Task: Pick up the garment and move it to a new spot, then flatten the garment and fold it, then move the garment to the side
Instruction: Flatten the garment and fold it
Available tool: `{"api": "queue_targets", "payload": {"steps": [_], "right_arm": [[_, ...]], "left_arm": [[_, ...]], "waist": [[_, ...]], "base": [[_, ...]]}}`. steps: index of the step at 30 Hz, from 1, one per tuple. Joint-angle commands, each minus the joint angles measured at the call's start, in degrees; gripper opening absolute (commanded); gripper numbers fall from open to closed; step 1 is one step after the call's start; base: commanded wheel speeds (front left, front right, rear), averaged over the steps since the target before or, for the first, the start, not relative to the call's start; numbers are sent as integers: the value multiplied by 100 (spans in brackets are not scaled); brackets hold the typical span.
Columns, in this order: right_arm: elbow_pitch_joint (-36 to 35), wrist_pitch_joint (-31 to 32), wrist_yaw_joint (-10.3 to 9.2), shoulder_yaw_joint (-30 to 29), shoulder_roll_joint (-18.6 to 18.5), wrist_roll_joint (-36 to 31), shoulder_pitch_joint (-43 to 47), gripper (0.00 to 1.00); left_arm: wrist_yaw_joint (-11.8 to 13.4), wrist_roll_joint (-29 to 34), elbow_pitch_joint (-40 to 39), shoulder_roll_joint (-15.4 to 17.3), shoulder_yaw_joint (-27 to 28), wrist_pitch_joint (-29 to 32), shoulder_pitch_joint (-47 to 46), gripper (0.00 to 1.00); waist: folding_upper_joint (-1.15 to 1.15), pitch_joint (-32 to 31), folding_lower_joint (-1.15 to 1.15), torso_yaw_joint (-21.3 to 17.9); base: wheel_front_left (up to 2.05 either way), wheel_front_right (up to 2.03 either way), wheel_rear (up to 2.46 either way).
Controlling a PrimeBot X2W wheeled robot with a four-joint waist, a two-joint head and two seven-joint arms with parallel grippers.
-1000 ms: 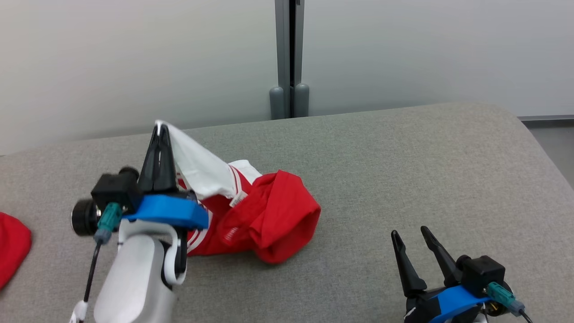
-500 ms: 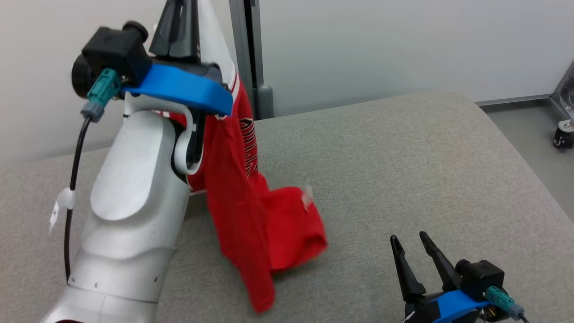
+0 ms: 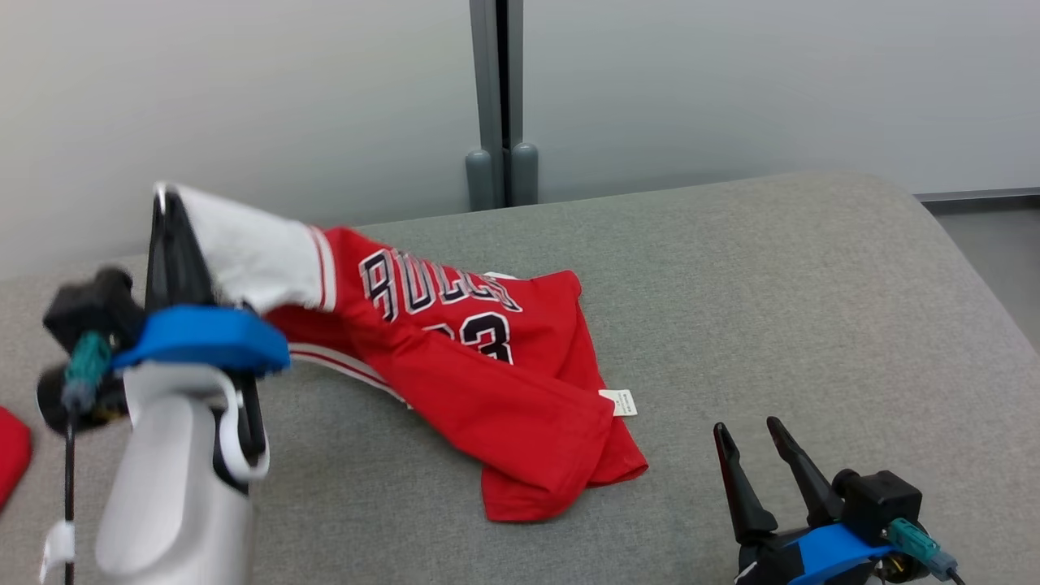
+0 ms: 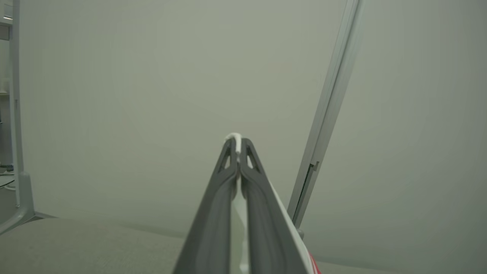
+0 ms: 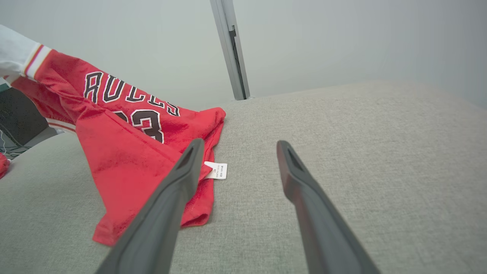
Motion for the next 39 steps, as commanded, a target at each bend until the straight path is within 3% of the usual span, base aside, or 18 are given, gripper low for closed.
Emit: {"api": "queue_targets", "payload": {"steps": [1,6,11,12,13,23,39], "right_arm": [[1,-4,1,-20,-9,-72,23,100],[14,-4,1,-25,-21,-111,-57,100],[72,-4,1,96,-97,-56,-223,100],[93,-4,1,135,-110,-32,-271,100],[123,-4,1,199,-124,-15,-326,100],[757,-5,1,407,-193,365,-767,100],[1547,-4,1,594,-258,1359,-1257,100]], "left_arm": [[2,46,-15,-64,204,-16,533,0],[-127,85,53,-279,680,-17,1748,0],[-141,90,44,-397,873,-16,2251,0],[-136,12,58,-404,794,-16,2297,37],[-115,-71,75,-410,714,-16,2319,100],[227,-196,-359,-404,42,-16,2315,100],[306,-241,-530,-404,-621,-16,2170,100]], "waist": [[-1,57,0,98],[-1,144,0,286],[-1,258,0,525],[-1,289,0,571],[-1,315,0,608],[-1,634,0,1003],[-1,1024,0,1448]], "base": [[0,0,0],[0,0,0],[0,0,0],[0,0,0],[0,0,0],[0,0,0],[0,0,0]]}}
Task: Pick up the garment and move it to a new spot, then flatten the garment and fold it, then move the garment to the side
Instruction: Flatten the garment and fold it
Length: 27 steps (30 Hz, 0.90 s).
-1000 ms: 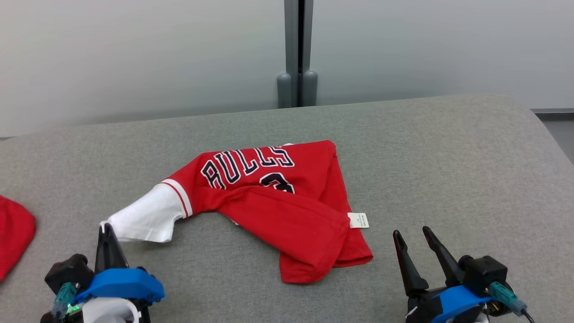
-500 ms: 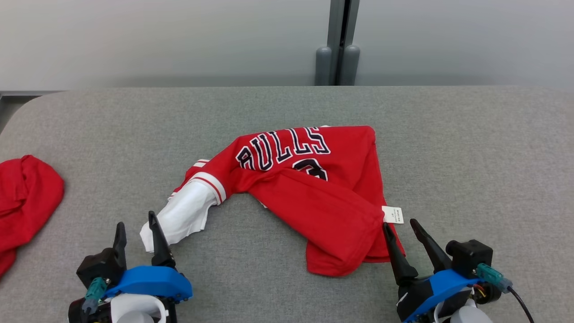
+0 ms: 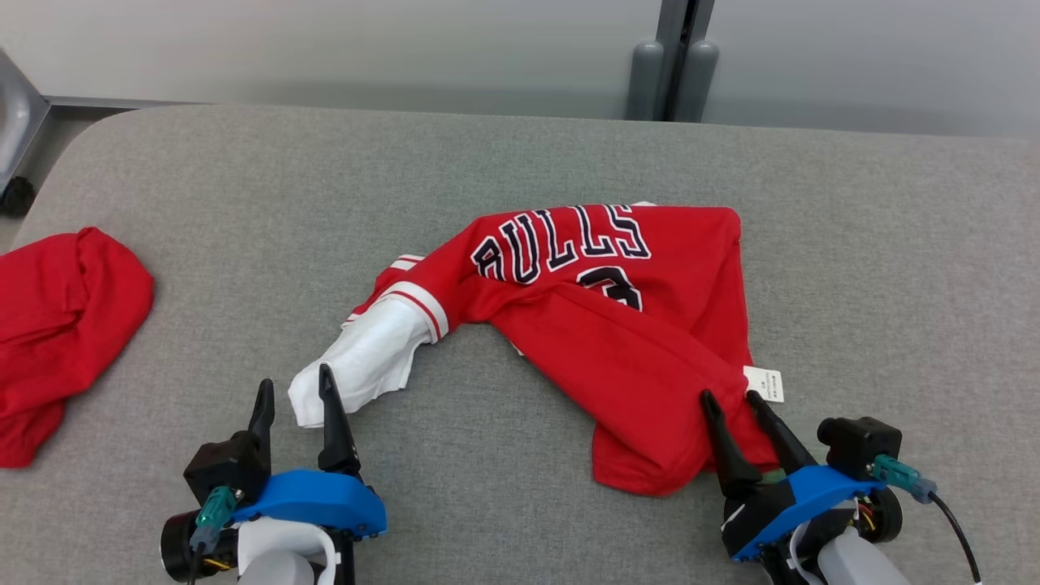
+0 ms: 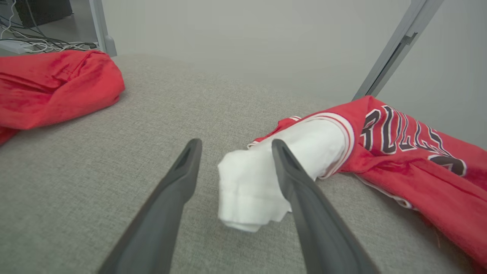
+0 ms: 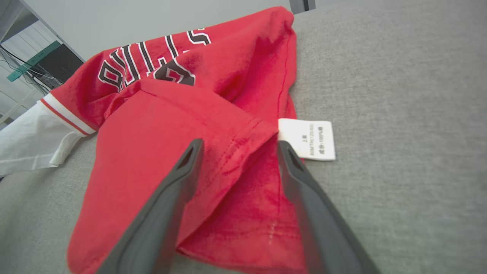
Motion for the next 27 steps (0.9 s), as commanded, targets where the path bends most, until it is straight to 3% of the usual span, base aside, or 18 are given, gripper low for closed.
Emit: {"api": "queue_targets", "payload": {"steps": [1,5,7,9,10,11,12,19,27], "right_arm": [[43,-4,1,16,-48,87,-97,100],[160,-4,2,99,-64,275,-164,96],[203,-3,2,100,-83,354,-181,88],[182,-3,2,109,-110,396,-215,73],[170,-3,2,116,-121,407,-209,37],[165,-2,2,125,-134,418,-199,11],[195,-2,2,138,-137,460,-187,0],[-168,-5,1,-224,-471,319,-508,0],[-681,-4,1,-591,-1586,-525,-1692,0]], "left_arm": [[29,-2,-26,-3,-15,-17,-67,100],[48,9,-68,-5,-43,-16,-88,100],[54,11,-87,-6,-55,-16,-90,100],[55,1,-107,-5,-65,-16,-86,100],[65,-7,-119,-5,-75,-17,-83,100],[77,-20,-128,-5,-86,-17,-79,100],[78,-30,-134,-5,-100,-16,-75,100],[85,-124,-175,-8,-153,-17,-102,100],[3,-267,-94,-7,-370,-16,-58,100]], "waist": [[-1,41,-1,55],[-1,83,-1,119],[-1,105,-1,145],[-1,126,-1,163],[-1,136,-1,170],[-1,145,-1,176],[-1,152,-1,183],[-1,145,-1,244],[-1,-120,-1,274]], "base": [[0,0,0],[0,0,0],[0,0,0],[0,0,0],[0,0,0],[0,0,0],[0,0,0],[0,0,0],[0,0,0]]}}
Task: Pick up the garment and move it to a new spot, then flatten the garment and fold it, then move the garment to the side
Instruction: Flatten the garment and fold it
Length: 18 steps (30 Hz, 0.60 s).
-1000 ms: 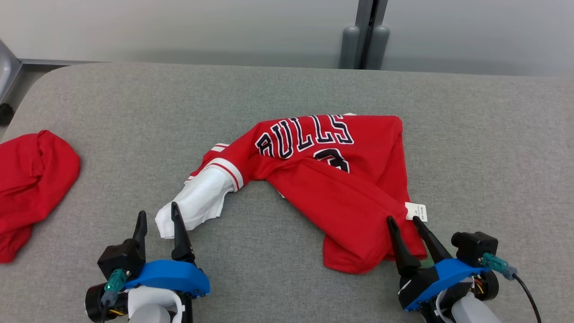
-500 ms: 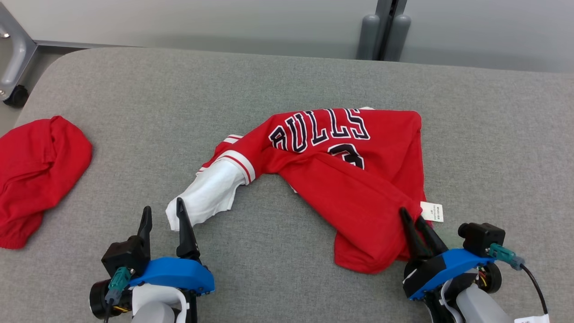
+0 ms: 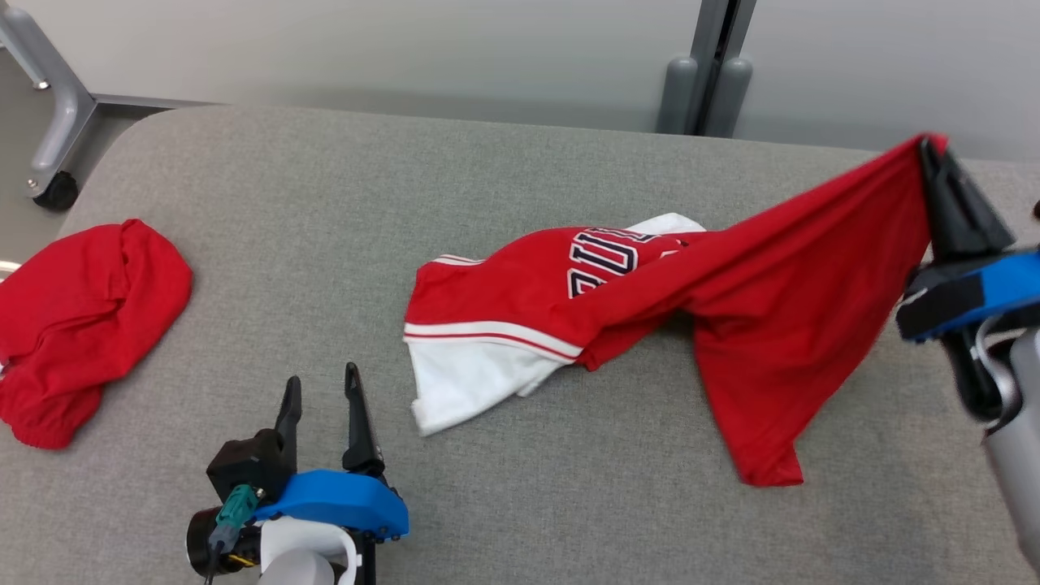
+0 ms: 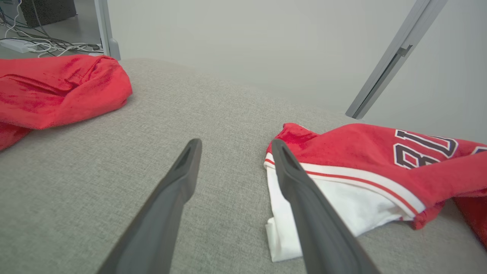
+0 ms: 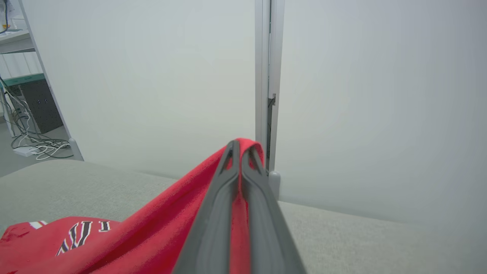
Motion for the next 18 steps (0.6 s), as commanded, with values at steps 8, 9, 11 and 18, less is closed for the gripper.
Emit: {"api": "queue_targets", "payload": {"steps": [8,9,11,18], "right_arm": [[-741,-5,1,311,-341,-435,-296,0],[-779,-4,1,391,-314,-394,-112,0],[-850,-4,1,507,-218,-271,323,0],[-549,-5,1,694,281,190,2041,0]], "left_arm": [[-131,-177,252,-5,-181,-17,281,100],[-143,-203,290,-4,-191,-18,326,100],[-180,-221,353,-6,-171,-18,383,100],[-165,-198,437,-5,-40,-17,558,100]], "waist": [[-1,-436,0,-350],[-1,-477,0,-412],[-1,-556,0,-542],[-1,-747,0,-957]], "base": [[0,0,0],[0,0,0],[0,0,0],[0,0,0]]}}
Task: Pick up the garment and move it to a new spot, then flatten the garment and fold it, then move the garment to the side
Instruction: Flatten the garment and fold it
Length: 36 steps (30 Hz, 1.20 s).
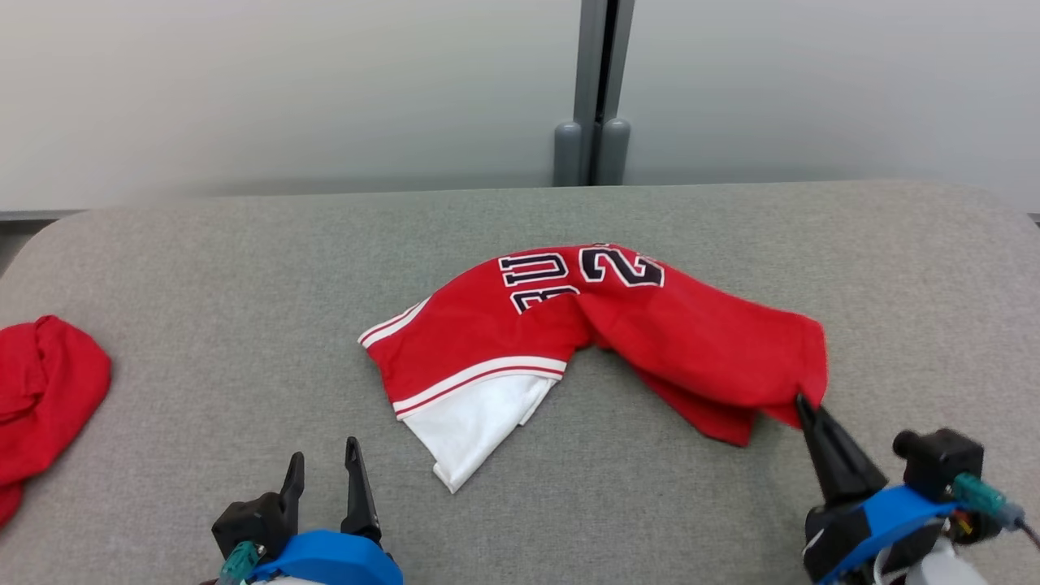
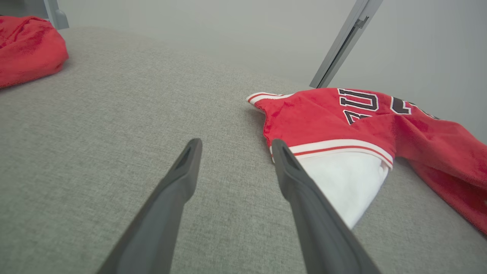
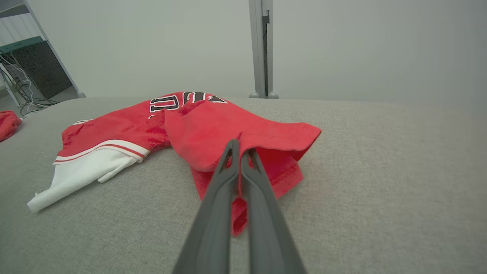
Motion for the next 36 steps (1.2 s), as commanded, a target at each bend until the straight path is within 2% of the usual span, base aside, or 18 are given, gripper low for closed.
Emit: {"api": "queue_targets", "payload": {"steps": [1,5,14,15,16,19,23,26,36], "right_arm": [[106,-4,2,4,161,107,277,0],[378,-3,1,-85,444,101,621,0],[949,-4,1,-780,734,-451,743,0],[952,-4,1,-888,782,-540,744,23],[916,-4,1,-972,835,-638,741,100],[567,-4,1,-1279,953,-979,705,100],[-253,-4,1,-1574,1155,-1476,687,100],[-677,-3,1,-1572,1327,-1639,796,100],[-658,-4,1,-1366,1466,-1688,914,100]], "left_arm": [[-7,51,27,-2,77,-17,79,100],[-52,140,89,-1,210,-17,154,100],[-83,342,141,-5,362,-17,338,100],[-89,362,127,-6,386,-17,348,100],[-82,412,94,0,417,-18,358,100],[-32,599,-25,-1,486,-18,419,100],[56,956,-247,-1,526,-17,440,100],[95,1057,-365,-2,590,-17,466,100],[-110,828,-216,-2,378,-17,514,100]], "waist": [[1,-139,1,-189],[1,-232,1,-376],[1,-353,1,-547],[1,-363,1,-556],[1,-374,1,-566],[1,-391,1,-600],[1,-399,1,-644],[1,-411,1,-678],[1,-414,1,-743]], "base": [[0,0,0],[0,0,0],[0,0,0],[0,0,0],[0,0,0],[0,0,0],[0,0,0],[0,0,0],[0,0,0]]}}
